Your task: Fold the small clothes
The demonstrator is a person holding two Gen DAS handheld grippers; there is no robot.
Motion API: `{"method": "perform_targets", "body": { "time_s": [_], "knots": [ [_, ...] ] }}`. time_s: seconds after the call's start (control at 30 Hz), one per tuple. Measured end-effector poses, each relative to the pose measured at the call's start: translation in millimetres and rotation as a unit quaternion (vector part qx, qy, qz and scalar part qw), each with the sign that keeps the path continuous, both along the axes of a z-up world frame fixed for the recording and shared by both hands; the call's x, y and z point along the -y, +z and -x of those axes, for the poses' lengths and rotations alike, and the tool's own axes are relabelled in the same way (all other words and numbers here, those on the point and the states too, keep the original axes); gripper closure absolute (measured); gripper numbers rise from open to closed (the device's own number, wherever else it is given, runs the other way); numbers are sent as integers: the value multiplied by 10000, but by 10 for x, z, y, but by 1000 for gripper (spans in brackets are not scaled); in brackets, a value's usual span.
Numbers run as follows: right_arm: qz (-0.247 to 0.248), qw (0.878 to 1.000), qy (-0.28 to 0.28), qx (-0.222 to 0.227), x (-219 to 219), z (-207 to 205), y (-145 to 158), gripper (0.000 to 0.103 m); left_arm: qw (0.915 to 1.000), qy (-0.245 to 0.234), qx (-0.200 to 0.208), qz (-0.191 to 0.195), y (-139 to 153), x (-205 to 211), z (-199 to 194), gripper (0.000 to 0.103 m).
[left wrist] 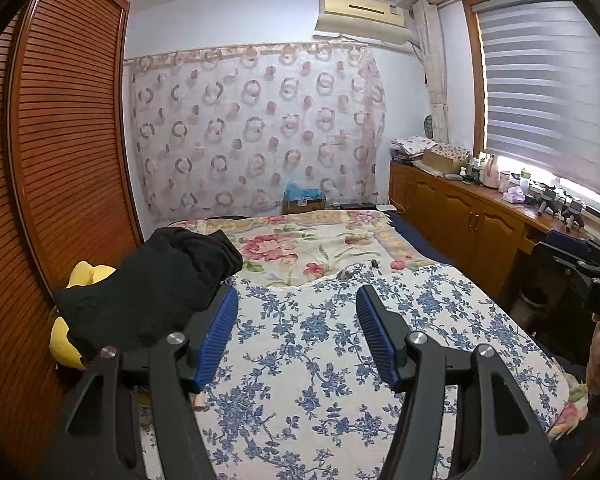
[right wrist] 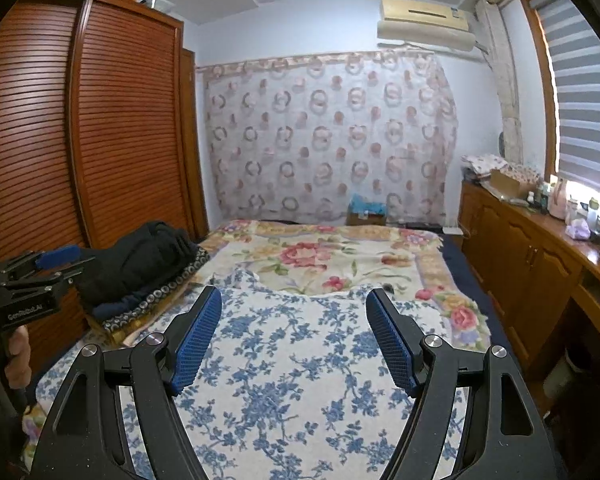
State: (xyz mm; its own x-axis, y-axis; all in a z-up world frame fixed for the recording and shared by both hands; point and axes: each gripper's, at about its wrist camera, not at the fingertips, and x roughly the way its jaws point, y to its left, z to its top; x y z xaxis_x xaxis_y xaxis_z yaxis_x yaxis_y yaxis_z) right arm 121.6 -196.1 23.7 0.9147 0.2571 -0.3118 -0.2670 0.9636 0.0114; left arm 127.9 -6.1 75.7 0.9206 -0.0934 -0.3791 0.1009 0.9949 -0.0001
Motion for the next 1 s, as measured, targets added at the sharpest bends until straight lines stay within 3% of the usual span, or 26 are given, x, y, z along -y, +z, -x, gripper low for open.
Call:
{"method": "perform_targets", "body": {
  "time_s": [1.0],
  "knots": [
    [17, 9999, -135, 9, 38, 56, -47, 26, 10000, -36, -35, 49, 12, 89, 15, 41]
  ]
}}
